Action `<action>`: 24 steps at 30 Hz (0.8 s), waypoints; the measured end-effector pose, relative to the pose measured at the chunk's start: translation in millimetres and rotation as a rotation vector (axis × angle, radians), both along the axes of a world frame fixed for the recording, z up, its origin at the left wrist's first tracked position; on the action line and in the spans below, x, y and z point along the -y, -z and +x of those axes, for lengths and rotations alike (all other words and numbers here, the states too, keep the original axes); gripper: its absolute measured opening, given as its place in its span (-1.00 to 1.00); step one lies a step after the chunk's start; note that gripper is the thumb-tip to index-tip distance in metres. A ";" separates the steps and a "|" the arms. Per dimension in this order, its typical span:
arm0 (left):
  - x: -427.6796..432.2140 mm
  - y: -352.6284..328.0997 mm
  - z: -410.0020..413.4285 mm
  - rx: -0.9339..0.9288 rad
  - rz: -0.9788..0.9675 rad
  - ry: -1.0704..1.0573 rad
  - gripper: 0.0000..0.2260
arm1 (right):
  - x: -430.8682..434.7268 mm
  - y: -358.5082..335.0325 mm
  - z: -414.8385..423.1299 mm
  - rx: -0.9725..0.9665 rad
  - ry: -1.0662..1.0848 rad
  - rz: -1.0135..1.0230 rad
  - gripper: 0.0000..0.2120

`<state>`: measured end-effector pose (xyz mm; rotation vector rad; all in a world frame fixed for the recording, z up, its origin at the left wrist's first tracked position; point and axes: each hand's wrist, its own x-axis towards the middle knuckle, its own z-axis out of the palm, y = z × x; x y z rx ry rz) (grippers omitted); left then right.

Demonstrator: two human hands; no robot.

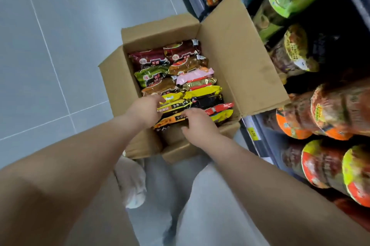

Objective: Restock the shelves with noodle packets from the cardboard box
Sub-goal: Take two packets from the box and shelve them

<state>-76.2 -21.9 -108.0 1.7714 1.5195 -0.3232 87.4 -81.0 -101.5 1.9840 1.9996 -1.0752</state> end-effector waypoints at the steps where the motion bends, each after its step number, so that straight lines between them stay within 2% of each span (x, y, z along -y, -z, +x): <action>1: -0.3 17.0 2.9 -0.012 0.006 0.017 -0.57 | -2.0 17.6 -0.5 -0.003 -0.026 0.013 -0.55; 6: -3.1 75.0 13.2 -0.127 0.077 0.144 -0.47 | -10.1 74.7 -2.2 0.042 -0.181 0.028 -0.55; 10: 1.9 90.1 12.2 -0.179 0.144 0.205 -0.49 | -3.4 91.3 -2.3 0.168 -0.383 0.101 -0.63; 13: 3.0 97.5 15.0 -0.219 0.195 0.250 -0.54 | -0.2 100.6 -5.4 0.248 -0.488 0.142 -0.57; 16: 2.1 103.6 20.4 -0.303 0.248 0.333 -0.55 | -3.6 110.3 -12.5 0.335 -0.541 0.165 -0.54; 19: 2.7 113.4 24.9 -0.369 0.310 0.405 -0.62 | -7.5 121.6 -15.3 0.401 -0.592 0.213 -0.71; 24: -3.4 113.9 26.5 -0.318 0.286 0.342 -0.70 | -5.9 120.1 -7.8 0.323 -0.539 0.274 -0.77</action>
